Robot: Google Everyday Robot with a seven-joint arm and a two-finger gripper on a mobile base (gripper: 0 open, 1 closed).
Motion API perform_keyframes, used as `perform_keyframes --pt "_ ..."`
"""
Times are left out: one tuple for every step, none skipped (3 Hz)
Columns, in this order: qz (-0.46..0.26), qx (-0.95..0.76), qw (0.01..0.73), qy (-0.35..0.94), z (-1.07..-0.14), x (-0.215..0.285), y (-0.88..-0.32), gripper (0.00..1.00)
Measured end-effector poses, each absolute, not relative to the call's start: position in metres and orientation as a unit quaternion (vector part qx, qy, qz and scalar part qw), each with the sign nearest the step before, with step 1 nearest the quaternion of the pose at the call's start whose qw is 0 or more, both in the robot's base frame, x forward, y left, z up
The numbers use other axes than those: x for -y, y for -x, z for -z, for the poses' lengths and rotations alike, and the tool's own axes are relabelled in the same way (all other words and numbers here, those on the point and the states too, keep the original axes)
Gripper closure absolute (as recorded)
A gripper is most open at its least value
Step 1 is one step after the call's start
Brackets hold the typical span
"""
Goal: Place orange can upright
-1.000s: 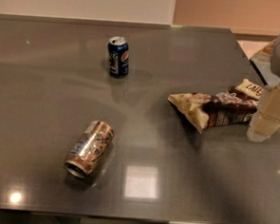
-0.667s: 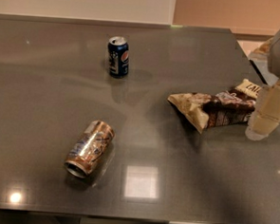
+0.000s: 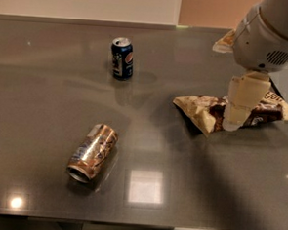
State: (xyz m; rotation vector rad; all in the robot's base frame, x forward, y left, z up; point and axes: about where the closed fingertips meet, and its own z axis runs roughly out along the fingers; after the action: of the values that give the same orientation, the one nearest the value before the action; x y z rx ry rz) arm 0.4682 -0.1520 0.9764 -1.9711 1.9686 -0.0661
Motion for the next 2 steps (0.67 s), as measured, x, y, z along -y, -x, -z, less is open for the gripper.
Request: perform_keyframes --pt "-0.005 -0.64 0.19 0.745 -0.974 0.108 -0.48 0.0" --pt "-0.035 -0.578 0.191 0.793 -0.966 0.061 -0.484 0.0"
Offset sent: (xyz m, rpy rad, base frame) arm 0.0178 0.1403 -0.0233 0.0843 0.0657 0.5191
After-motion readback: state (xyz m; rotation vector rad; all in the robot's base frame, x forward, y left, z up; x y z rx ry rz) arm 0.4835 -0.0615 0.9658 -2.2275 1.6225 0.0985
